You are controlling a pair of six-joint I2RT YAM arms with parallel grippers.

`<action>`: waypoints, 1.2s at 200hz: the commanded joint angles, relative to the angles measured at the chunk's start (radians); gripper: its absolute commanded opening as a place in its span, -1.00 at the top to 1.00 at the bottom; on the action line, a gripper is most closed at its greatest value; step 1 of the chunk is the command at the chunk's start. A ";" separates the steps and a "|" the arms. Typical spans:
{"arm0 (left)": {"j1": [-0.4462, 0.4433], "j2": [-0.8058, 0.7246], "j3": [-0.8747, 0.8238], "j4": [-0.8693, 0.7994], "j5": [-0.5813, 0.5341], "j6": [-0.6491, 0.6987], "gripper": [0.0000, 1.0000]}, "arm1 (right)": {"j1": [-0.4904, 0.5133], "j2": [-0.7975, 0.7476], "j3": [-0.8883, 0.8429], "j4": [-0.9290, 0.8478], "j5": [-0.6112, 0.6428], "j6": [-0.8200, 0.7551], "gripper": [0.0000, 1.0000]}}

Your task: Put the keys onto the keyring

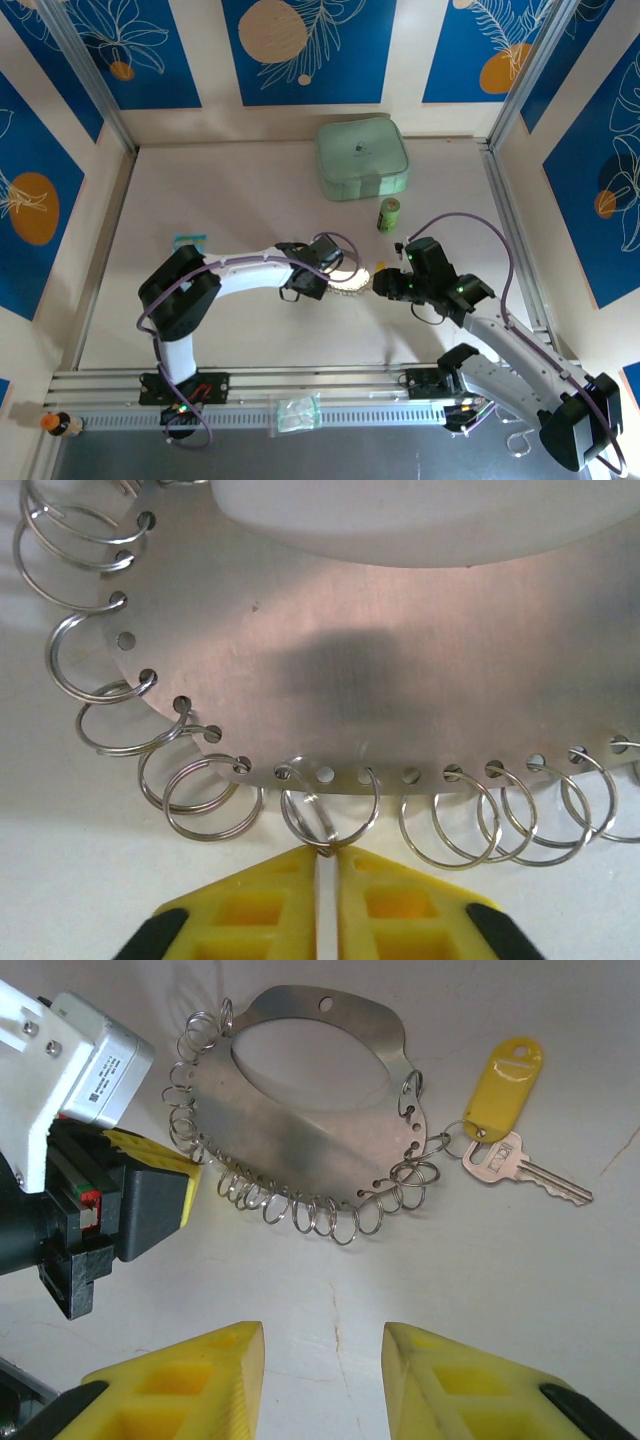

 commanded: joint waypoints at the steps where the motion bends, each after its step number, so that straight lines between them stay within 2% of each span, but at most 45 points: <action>1: -0.021 -0.036 0.025 -0.028 -0.035 0.012 0.86 | -0.008 -0.016 -0.012 -0.023 -0.026 -0.006 0.27; 33: -0.049 -0.078 0.019 -0.048 -0.041 0.016 1.00 | -0.010 -0.021 -0.012 -0.026 -0.027 -0.009 0.27; 85: -0.080 -0.172 -0.066 -0.062 0.088 -0.088 1.00 | -0.017 -0.014 -0.021 -0.012 -0.032 -0.012 0.27; 113: -0.091 -0.215 -0.145 0.002 0.157 -0.173 1.00 | -0.019 0.007 -0.017 -0.002 -0.039 -0.014 0.27; 156: -0.099 -0.256 -0.194 0.055 0.163 -0.233 1.00 | -0.021 0.036 0.004 -0.008 -0.048 -0.020 0.28; 167: -0.099 -0.280 -0.191 0.052 0.143 -0.230 0.77 | -0.021 0.045 0.011 -0.016 -0.038 -0.023 0.28; 197: -0.096 -0.364 -0.188 0.073 0.070 -0.209 0.45 | -0.022 0.130 0.052 -0.017 0.011 -0.070 0.28; 240: -0.093 -0.563 -0.289 0.204 -0.112 -0.190 0.29 | -0.029 0.423 0.201 -0.014 0.062 -0.155 0.30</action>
